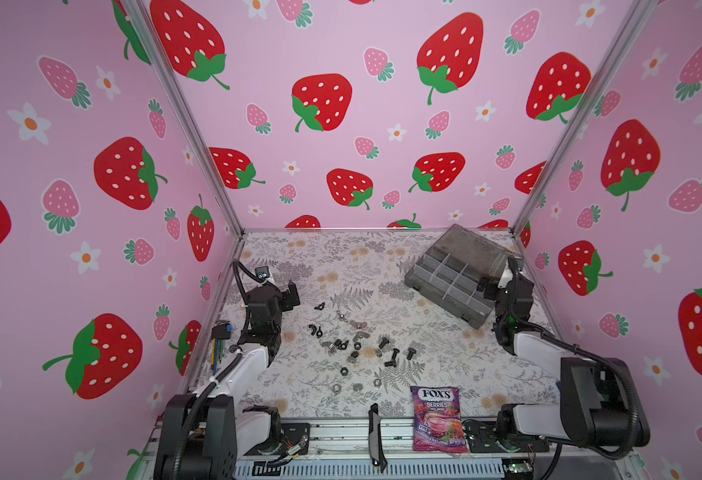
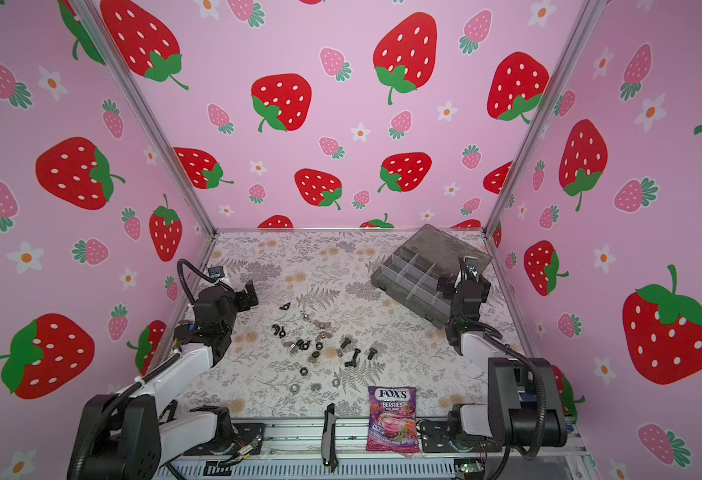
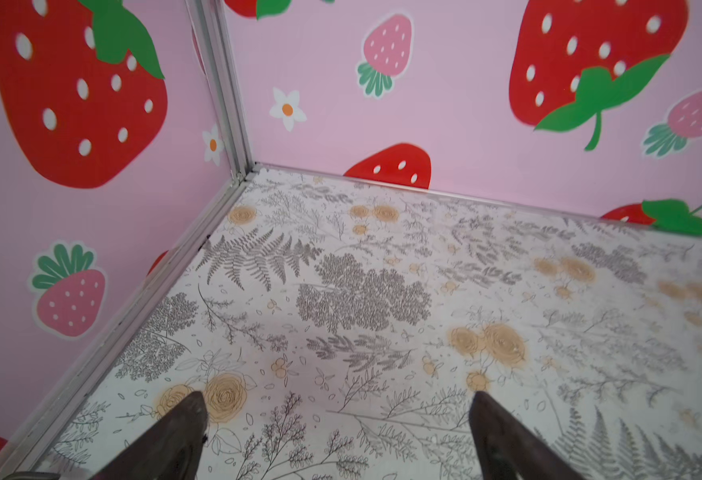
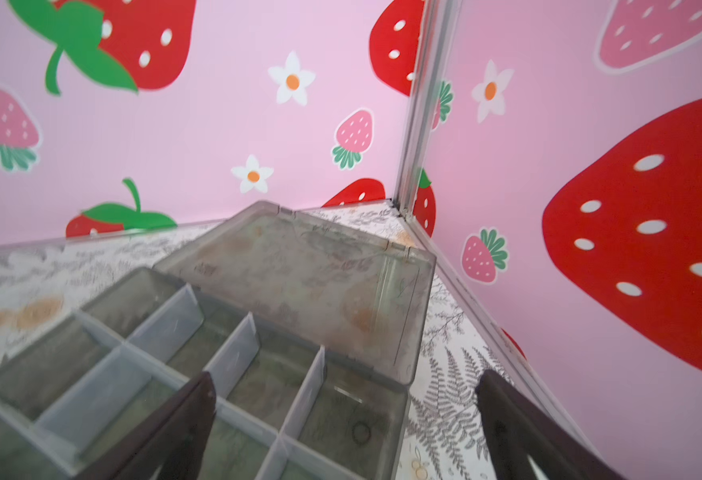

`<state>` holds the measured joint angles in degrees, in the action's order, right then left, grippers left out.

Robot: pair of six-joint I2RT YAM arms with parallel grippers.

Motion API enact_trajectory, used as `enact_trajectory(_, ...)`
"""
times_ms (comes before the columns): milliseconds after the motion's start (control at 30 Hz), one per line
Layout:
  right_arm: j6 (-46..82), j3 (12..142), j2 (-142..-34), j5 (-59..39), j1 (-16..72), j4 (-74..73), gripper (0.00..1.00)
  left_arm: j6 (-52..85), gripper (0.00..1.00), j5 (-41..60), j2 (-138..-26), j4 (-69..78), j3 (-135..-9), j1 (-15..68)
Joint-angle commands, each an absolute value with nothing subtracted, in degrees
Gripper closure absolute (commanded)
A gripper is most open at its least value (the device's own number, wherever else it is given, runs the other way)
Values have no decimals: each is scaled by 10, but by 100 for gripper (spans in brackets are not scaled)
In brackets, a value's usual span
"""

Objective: Sort the screws and nuts into containers

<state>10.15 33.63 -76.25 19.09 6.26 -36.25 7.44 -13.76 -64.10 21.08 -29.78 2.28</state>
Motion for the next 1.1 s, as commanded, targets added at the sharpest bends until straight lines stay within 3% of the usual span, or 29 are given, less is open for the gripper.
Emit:
enact_trajectory(0, 204, 402, -752, 262, 63, -133, 0, 140, 1, -185, -594, 44, -360, 31)
enact_trajectory(67, 249, 438, -766, 247, 48, -56, 2, 180, 1, -200, -574, -21, -381, 35)
enact_trajectory(233, 318, 510, -832, 173, 19, 68, 23, 237, 1, -151, -539, -75, -389, 38)
enact_trajectory(533, 352, 532, -905, 141, 12, 100, 43, 269, 1, -114, -529, -92, -386, 38)
enact_trajectory(833, 355, 512, -925, 132, -3, 74, 48, 257, 1, -100, -529, -86, -388, 38)
enact_trajectory(1067, 336, 511, -950, 86, -4, 46, 57, 258, 1, -94, -524, -76, -380, 38)
